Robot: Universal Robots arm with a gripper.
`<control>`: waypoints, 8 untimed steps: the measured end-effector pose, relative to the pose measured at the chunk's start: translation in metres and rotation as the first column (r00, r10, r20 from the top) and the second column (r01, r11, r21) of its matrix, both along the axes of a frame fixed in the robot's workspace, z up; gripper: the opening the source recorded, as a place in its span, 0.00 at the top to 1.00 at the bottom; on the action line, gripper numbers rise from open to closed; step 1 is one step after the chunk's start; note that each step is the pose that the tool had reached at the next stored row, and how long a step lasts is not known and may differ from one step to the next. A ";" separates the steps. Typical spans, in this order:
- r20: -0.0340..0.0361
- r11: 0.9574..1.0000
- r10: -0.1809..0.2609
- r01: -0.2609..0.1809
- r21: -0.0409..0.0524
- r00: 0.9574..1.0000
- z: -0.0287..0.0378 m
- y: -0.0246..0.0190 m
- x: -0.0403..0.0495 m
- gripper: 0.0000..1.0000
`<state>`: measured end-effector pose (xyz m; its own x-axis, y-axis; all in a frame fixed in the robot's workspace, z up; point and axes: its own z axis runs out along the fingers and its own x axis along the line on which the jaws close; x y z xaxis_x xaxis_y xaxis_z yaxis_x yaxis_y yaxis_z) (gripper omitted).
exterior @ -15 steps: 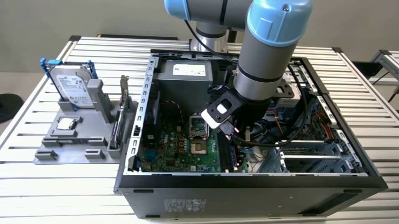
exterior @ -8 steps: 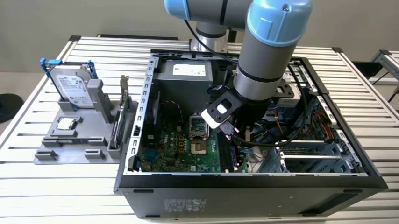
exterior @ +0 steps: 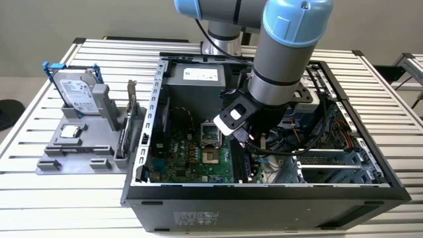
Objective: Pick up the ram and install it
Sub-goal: 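Press down the ram until it locks into place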
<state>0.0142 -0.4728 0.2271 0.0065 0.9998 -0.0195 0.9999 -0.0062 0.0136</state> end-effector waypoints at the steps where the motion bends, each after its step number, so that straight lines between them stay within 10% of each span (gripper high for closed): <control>1: 0.000 1.000 0.000 0.000 0.000 1.000 0.0020 0.0000 0.0000 1.00; 8: 0.000 1.000 0.000 0.000 0.000 1.000 0.0232 0.0000 0.0000 1.00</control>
